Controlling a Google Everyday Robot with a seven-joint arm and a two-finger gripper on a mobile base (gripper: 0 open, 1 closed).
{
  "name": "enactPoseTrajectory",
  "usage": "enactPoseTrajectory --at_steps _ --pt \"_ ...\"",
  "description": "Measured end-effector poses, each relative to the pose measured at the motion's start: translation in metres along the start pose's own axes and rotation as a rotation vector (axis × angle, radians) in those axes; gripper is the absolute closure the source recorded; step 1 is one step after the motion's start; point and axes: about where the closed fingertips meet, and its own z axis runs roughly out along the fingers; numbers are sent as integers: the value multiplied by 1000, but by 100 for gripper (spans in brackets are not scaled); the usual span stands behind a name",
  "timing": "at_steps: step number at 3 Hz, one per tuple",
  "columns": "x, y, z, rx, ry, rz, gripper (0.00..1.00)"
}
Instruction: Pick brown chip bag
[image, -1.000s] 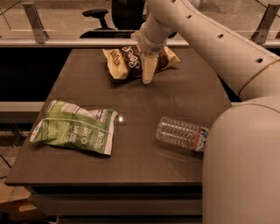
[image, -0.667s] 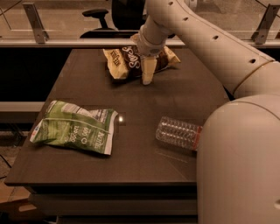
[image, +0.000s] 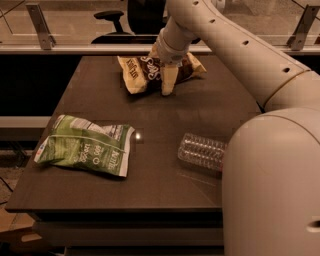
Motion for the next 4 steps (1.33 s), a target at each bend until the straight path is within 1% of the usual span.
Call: enactPoseTrajectory --at_steps 1,2,3,4 --pt "0 -1 -2 0 0 0 62" --pt "-3 -6 -7 18 -9 -15 86" --pt "-2 -8 -16 44 -14 -12 100" --pt "0 -8 -34 81 -11 4 100"
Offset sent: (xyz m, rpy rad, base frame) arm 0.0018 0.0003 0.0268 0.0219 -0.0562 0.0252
